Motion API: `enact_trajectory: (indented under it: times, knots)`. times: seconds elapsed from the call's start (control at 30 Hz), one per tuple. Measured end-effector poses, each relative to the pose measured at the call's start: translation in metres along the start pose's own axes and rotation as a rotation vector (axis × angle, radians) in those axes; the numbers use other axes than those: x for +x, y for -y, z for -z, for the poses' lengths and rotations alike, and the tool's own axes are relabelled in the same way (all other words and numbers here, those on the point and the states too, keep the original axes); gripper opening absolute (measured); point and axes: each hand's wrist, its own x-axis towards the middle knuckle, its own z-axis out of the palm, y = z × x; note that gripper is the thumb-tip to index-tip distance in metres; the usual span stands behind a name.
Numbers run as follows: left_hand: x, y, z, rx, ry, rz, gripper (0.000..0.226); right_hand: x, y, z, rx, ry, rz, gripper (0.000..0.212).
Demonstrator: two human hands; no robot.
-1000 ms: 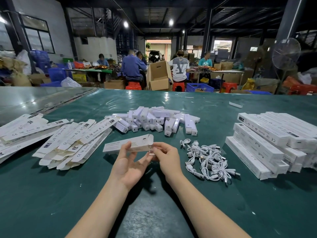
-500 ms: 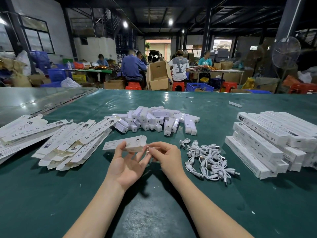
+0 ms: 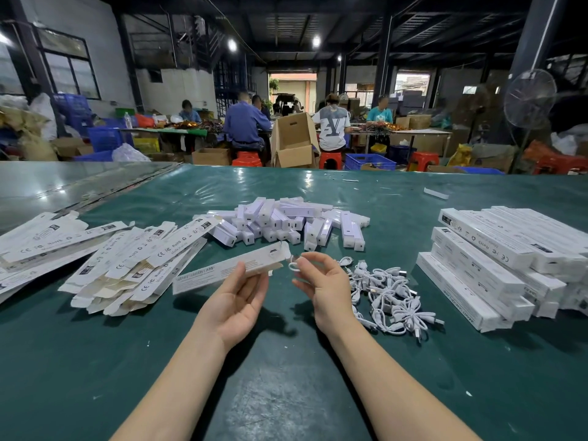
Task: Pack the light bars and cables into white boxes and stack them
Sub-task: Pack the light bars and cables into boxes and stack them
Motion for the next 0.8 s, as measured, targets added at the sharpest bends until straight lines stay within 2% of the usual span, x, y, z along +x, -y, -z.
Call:
enact_trajectory:
  times: [0.13, 0.33, 0.6, 0.73, 0.8]
  knots:
    - [-0.001, 0.004, -0.001, 0.084, 0.036, 0.016, 0.023, 0.001, -0.001, -0.003, 0.130, 0.103, -0.080, 0.018]
    - [-0.003, 0.006, -0.003, 0.185, 0.022, -0.008, 0.021, 0.007, 0.003, 0.003, 0.221, 0.053, -0.085, 0.020]
    - [-0.002, 0.007, 0.000, 0.233, 0.040, -0.120, 0.025, 0.003, -0.001, 0.002, -0.121, 0.167, -0.033, 0.021]
    - [-0.001, 0.011, 0.002, 0.392, 0.085, -0.206, 0.016, 0.003, 0.000, 0.003, -0.202, 0.137, -0.007, 0.025]
    - [-0.001, 0.014, 0.001, 0.456, 0.093, -0.243, 0.013, 0.005, 0.001, 0.005, -0.169, 0.082, -0.003, 0.027]
